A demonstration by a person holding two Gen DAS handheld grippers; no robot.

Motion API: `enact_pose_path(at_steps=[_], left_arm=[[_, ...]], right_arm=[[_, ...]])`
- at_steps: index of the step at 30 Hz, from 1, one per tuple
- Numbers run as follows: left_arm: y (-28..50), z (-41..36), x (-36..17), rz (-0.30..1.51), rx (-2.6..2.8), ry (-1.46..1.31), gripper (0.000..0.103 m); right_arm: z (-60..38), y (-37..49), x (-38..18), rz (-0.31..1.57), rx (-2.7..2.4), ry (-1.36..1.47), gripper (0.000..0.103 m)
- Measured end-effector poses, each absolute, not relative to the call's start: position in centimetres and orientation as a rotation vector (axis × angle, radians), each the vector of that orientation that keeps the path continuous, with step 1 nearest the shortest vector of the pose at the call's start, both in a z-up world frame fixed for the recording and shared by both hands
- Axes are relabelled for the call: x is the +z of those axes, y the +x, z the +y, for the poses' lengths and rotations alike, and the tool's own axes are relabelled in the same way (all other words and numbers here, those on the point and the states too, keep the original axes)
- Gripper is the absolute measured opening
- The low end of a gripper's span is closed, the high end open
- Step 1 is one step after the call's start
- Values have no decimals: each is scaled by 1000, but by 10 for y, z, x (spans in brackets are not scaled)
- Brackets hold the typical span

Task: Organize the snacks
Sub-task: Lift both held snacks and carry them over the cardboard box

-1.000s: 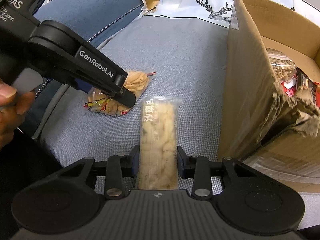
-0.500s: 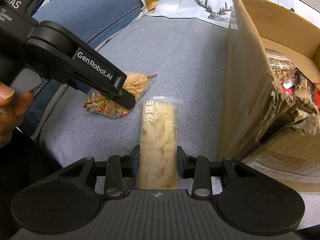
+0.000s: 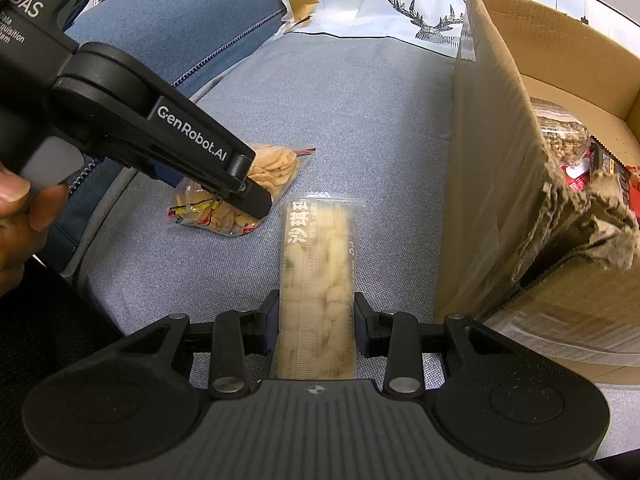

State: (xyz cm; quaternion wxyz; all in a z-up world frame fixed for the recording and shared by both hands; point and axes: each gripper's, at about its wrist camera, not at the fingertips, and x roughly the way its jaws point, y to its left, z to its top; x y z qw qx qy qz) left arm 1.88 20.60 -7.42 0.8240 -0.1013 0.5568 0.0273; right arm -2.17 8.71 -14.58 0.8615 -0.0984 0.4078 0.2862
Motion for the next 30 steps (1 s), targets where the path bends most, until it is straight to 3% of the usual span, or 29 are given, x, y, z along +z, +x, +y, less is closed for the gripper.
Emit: enact_pose_path(at_steps=[9,18,30], left_arm=[[-7,203,-46,1009,26,-191,57],[-46,213,-15,824,18,-261,57],[-61,211,-1,748,0,-295,57]], right_arm=[[79,-35,-132,784,632,-196,38],[55,-69,-96,584,678,-207,38],[-3,-89,-37,421,628,-132,38]])
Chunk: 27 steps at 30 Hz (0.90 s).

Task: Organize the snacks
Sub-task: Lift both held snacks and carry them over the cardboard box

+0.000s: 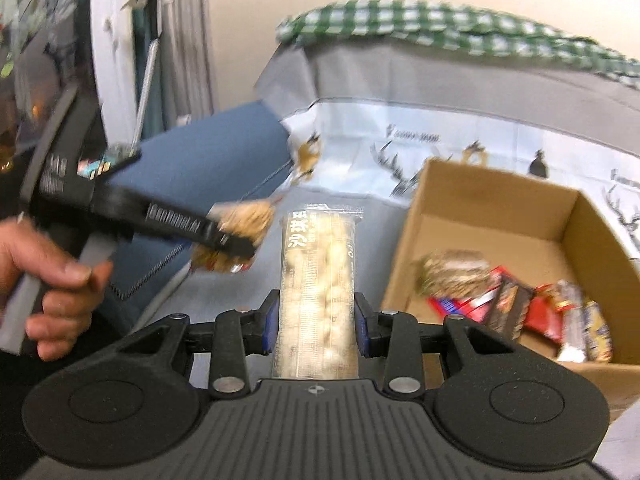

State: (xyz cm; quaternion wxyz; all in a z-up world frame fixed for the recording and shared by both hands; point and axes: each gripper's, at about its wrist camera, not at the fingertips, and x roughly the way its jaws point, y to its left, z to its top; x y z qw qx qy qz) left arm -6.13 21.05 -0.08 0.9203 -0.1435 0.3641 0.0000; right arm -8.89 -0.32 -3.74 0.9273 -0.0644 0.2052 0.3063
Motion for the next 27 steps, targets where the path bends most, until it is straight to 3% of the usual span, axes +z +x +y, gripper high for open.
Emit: enact_pose_path(at_steps=[8,18,27], left_arm=[[-58,209,-3,745,-2,-281,57],[-53,200,-5,741,9,-233,57],[-60,185,5,621,0,-199,57]], right_arm=[[-67,-58,-2,288,563,-24,38],[-138,-21,-28,216,431,273,38],[-147,-15,-35,210,437,275,38]])
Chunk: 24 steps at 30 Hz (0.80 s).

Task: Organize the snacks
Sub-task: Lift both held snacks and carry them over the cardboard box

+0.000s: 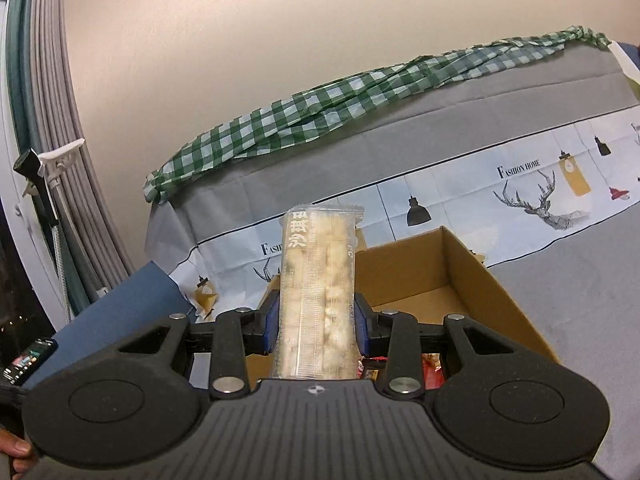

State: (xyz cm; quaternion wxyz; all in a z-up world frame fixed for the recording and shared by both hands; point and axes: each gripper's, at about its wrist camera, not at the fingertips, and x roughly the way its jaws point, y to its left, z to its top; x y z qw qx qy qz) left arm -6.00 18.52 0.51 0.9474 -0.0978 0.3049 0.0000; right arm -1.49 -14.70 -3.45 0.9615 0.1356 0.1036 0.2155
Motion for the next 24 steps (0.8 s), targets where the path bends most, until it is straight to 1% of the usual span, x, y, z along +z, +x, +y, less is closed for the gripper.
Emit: enact_pose_path(at_steps=[6,11,24], left_arm=[[-62,172,14,574,28,-172,57],[-62,145,27,551,37,-145,57],[-35,74,84,512,-55,-142,57]], right_arm=[[-154,-16,-36,202,432,282,38],[-160,-10,-39,220,423,307,38],[-159,-3,-41,239,387,311,38]])
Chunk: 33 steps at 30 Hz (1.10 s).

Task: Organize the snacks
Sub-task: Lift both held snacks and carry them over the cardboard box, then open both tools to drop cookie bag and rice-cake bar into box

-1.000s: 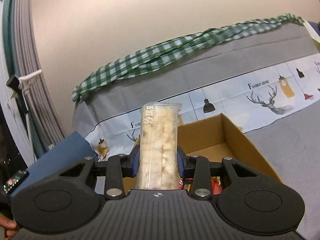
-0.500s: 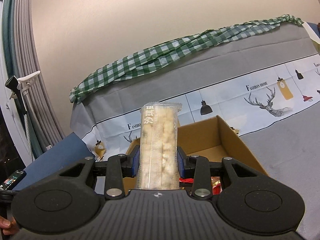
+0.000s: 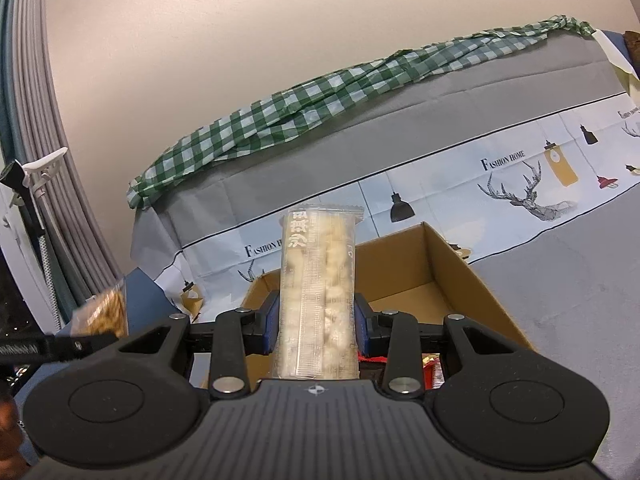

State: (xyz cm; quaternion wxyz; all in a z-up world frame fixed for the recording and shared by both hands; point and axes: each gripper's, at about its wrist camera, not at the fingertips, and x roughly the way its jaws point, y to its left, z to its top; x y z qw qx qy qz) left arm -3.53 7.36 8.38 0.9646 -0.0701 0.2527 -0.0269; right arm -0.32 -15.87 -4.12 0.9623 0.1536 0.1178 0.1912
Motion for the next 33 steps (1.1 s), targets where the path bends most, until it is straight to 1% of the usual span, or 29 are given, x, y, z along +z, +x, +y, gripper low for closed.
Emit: enact_pose_path(at_steps=[5,10,21,33], left_arm=[[-27,48,100,480,-78,-130,57],[-14,33,105,483,-88,-142,57],[16,22,89,554,-82,-162,57],[36,13,77,586,-67,-169,57]], right_arm=[[-162,8,-37,183,354,306,38],[-175,21,-42,156,307,336,38],[-190,30,-54,170,304,355,38],[-179,30,-52,163,319,280,38]])
